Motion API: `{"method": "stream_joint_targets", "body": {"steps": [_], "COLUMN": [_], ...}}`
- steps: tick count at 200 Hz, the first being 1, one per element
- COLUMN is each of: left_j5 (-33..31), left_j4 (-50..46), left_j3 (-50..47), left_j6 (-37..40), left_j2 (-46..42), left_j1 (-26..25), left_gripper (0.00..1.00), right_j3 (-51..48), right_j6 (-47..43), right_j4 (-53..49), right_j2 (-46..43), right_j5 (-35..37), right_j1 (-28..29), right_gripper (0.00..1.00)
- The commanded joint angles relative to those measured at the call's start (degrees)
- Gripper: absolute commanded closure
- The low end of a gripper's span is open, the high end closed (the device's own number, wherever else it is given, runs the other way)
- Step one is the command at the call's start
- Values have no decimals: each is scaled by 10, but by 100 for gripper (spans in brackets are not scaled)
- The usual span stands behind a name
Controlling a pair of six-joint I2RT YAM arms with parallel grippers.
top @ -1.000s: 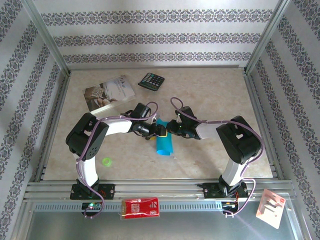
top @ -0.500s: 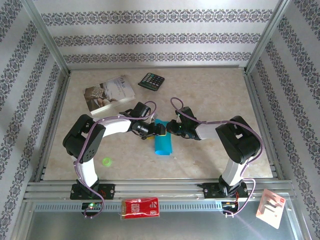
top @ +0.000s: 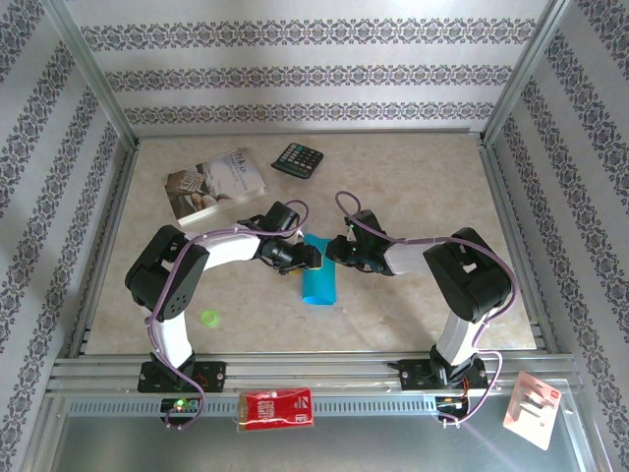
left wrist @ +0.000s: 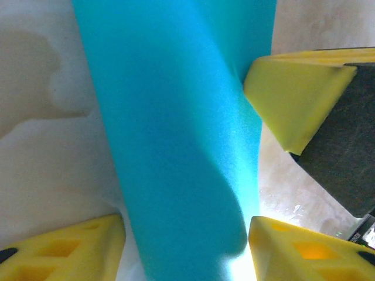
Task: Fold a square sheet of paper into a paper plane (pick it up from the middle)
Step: First fold the square sheet of paper in half at the center of the table.
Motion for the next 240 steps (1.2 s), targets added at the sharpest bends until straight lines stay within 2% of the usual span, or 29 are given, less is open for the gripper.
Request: {"method": "stream_joint_targets", "body": {"steps": [1,24,76,116,145,240], "left_j5": [-25,-16,-11,-2,7,-22], "left_j4": [-58,-60,-46,-34,-14,29], "left_j3": [2,6,1,-1,-8,-24], "left_j6": [8,14,12,10,-7,-61], "left_j2": [9,11,16,10,6,20], "left_j1": [-7,-7,-6,-1,7,8], "left_gripper": [47,57,66,68,71,72], "right_j3": [-3,5,17,13,5,-19], "right_j6": [-4,-14,-50,-103,-131,-106], "right_j4": [-4,-12,-44,-120,-155,-131], "right_j2": [8,-2,-55,-114,-135,-114], "right_j5": [-2,-17,-72,-72,-58,-70], "right_j1": [10,1,-38,-82,-94,-68], "right_gripper": [83,79,70,68,67,67]}}
